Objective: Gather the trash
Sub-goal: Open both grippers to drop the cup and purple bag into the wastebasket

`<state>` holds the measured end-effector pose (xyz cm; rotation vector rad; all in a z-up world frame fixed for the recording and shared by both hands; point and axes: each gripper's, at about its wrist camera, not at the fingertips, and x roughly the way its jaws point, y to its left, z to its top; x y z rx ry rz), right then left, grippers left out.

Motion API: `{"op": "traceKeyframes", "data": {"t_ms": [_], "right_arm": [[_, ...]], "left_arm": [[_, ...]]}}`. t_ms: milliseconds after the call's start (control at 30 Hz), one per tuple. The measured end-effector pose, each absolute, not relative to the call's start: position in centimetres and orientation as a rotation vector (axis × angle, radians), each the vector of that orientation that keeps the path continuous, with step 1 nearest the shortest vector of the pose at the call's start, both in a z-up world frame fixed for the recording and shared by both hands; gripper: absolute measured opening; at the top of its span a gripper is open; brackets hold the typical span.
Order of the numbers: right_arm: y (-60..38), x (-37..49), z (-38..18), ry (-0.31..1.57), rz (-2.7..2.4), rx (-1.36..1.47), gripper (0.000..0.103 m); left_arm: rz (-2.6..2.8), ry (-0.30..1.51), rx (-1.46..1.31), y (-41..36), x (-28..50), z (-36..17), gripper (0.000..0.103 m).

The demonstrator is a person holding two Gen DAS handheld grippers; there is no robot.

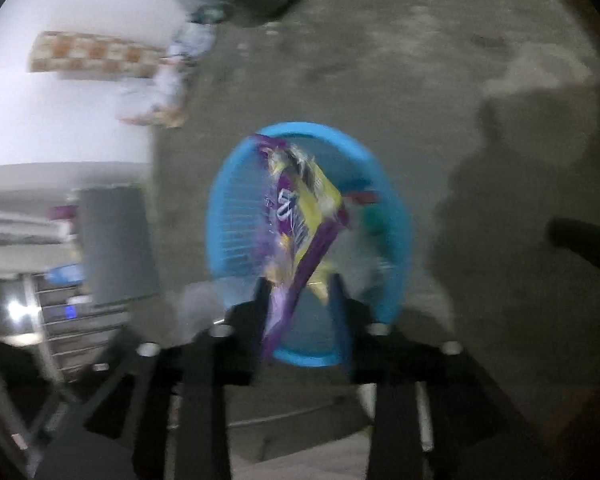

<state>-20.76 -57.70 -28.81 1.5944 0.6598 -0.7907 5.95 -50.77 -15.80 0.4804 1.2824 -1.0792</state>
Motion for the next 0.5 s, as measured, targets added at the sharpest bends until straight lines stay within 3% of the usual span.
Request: {"op": "traceKeyframes", "data": {"t_ms": [67,500], "right_arm": [[-57.3,-21.3,-28.8,0.643,-0.804,1.589,0.045],[-55.0,-20.7,-20.0,0.604,-0.763,1.324,0.046]], "left_arm": [[-1.094,1.283,0.458,-50.7,6.0,-15.4,0.027],[-1.176,1.106,0.358,-45.2,4.6,-5.3,0.032]]}}
